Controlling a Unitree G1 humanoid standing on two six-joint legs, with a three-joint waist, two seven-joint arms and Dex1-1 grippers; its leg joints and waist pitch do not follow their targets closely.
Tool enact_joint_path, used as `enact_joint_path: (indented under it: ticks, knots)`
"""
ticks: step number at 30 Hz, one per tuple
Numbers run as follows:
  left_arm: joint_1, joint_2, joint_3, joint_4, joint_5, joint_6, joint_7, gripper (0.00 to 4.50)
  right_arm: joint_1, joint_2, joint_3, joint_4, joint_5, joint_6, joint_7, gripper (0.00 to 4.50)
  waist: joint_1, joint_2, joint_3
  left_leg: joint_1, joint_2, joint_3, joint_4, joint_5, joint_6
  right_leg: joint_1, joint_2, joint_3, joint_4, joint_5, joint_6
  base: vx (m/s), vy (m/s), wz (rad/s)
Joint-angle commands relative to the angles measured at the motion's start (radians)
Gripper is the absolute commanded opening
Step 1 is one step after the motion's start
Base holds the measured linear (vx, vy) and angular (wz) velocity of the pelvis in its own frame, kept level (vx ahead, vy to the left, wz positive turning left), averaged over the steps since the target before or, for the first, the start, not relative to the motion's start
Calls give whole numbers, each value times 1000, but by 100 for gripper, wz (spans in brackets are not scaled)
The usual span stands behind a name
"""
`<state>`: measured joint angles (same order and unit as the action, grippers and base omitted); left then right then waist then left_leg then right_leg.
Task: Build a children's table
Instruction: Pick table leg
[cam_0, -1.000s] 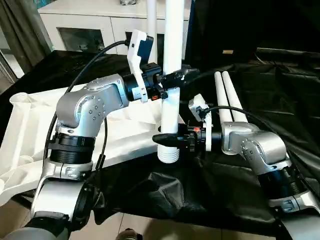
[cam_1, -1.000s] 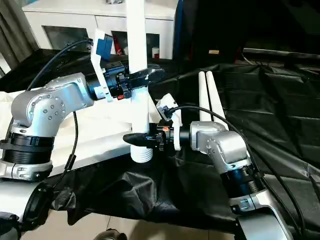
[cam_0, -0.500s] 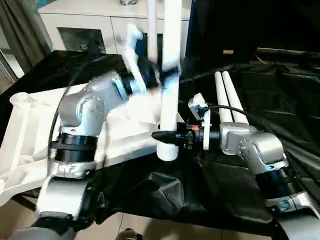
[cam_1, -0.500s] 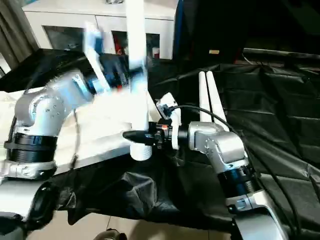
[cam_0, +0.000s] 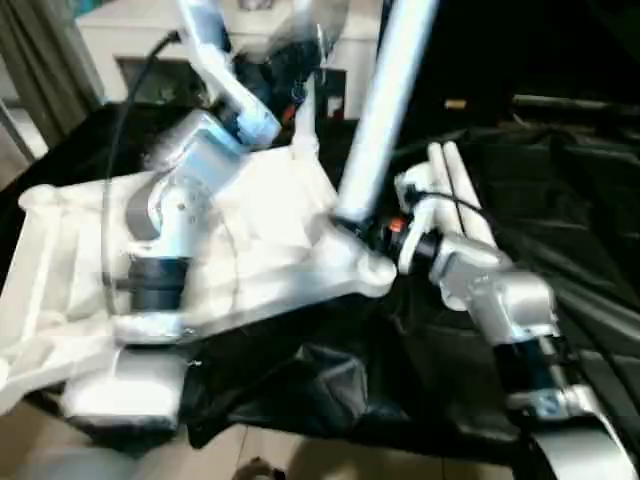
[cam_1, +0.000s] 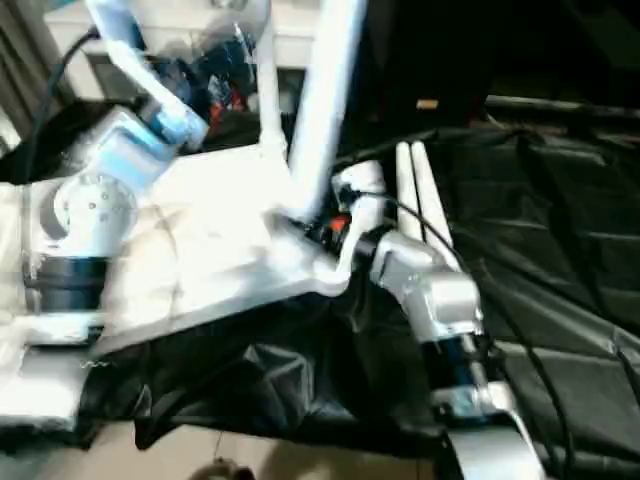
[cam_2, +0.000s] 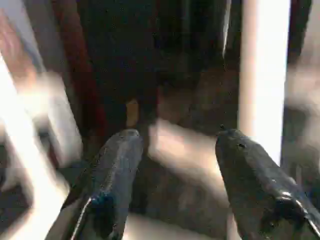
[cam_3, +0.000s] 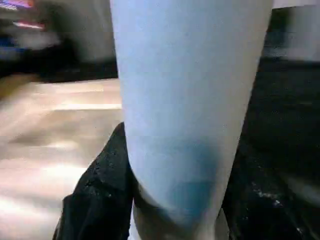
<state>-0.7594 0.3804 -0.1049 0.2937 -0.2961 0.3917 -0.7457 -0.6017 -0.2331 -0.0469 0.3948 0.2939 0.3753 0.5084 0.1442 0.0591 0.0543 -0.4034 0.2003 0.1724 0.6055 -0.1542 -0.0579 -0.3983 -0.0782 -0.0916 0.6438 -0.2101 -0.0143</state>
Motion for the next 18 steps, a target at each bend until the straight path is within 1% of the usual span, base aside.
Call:
enact_joint_path:
  ticks: [1,2,3,4,5,6,7,8,9,10,11,12,13,14,15,16,17,18]
  knots:
    - [25,11,-91,-12,22,33,-104,277,-2,-8,-19,-8,-22,-22,-27,191,-8,5,-88,29,24,-11,-57,-130,-42,50,-62,54,-70,-34,-149,0,0,0]
    - [25,11,-91,-12,22,33,-104,277,-2,-8,-19,-8,-22,-22,-27,191,-8,5,-88,29,24,-11,-57,-130,-42,50,-62,54,-70,-34,-149,0,0,0]
    - [25,11,-91,-12,22,33,-104,277,-2,-8,-19,-8,-22,-22,-27,191,-8,3,-90,23,23,-12,-57,-118,-31,54,-62,52,-64,13,-169,0,0,0]
    - [43,27,-124,-18,18,50,-146,277,8,-17,-17,-19,-23,-16,-18,191,-8,1,-90,22,23,-12,-56,-123,-21,56,-65,52,-63,34,-186,0,0,0]
    - [53,37,-162,-3,34,48,-177,277,19,-26,-13,-34,-20,-2,-1,191,-10,1,-86,21,22,-10,-57,-142,-13,55,-66,52,-67,16,-194,0,0,0]
    - [55,40,-188,22,52,43,-191,277,27,-32,-6,-42,-20,-1,10,191,-8,-1,-85,23,22,-10,-57,-154,-10,56,-66,52,-70,-4,-192,0,0,0]
    - [55,40,-188,22,52,43,-191,277,27,-32,-6,-42,-20,-1,10,191,-10,-1,-82,24,22,-9,-59,-173,-8,56,-66,53,-74,-48,-186,0,0,0]
    - [51,33,-206,63,76,26,-192,277,31,-34,-2,-47,-18,3,18,191,-11,-1,-82,24,22,-9,-59,-176,-9,57,-67,53,-75,-62,-183,0,0,0]
    - [42,25,-224,116,103,14,-183,277,34,-35,5,-52,-18,4,24,191,-11,1,-81,25,22,-9,-60,-182,-12,56,-66,54,-79,-89,-173,0,0,0]
    - [35,19,-236,152,125,3,-182,277,34,-33,9,-49,-20,-4,25,191,-13,0,-79,26,21,-9,-61,-196,-14,55,-64,53,-84,-117,-161,0,0,0]
    - [35,19,-236,152,125,3,-182,277,34,-33,9,-49,-20,-4,25,191,-15,1,-81,26,22,-10,-62,-199,-17,56,-66,53,-84,-128,-155,0,0,0]
    - [34,20,-241,161,134,7,-188,277,34,-31,11,-48,-21,-7,25,191,-14,1,-82,27,22,-11,-62,-198,-19,55,-67,53,-84,-127,-157,0,0,0]
    - [37,22,-251,170,147,28,-205,277,33,-25,15,-45,-25,-13,23,191,-18,8,-82,27,26,-14,-63,-205,-23,53,-66,53,-82,-109,-169,0,0,0]
    - [40,23,-254,168,148,34,-209,277,34,-23,16,-46,-26,-13,23,191,-18,12,-83,28,26,-14,-63,-209,-24,52,-66,53,-80,-101,-174,0,0,0]
    - [44,26,-257,164,150,40,-212,277,35,-20,17,-47,-29,-13,23,191,-18,12,-83,28,26,-14,-63,-209,-24,52,-66,53,-80,-101,-174,0,0,0]
    - [48,29,-261,160,150,47,-215,277,36,-18,19,-49,-31,-12,25,191,-21,8,-83,26,25,-14,-62,-205,-20,55,-67,52,-79,-78,-189,0,0,0]
    - [48,29,-261,160,150,47,-215,277,36,-18,19,-49,-31,-12,25,191,-22,8,-84,25,24,-13,-61,-198,-16,54,-67,53,-77,-60,-197,0,0,0]
    - [56,34,-270,158,154,45,-215,260,39,-14,23,-56,-30,-9,28,191,-22,11,-84,25,24,-13,-61,-199,-13,55,-66,52,-77,-53,-199,0,0,0]
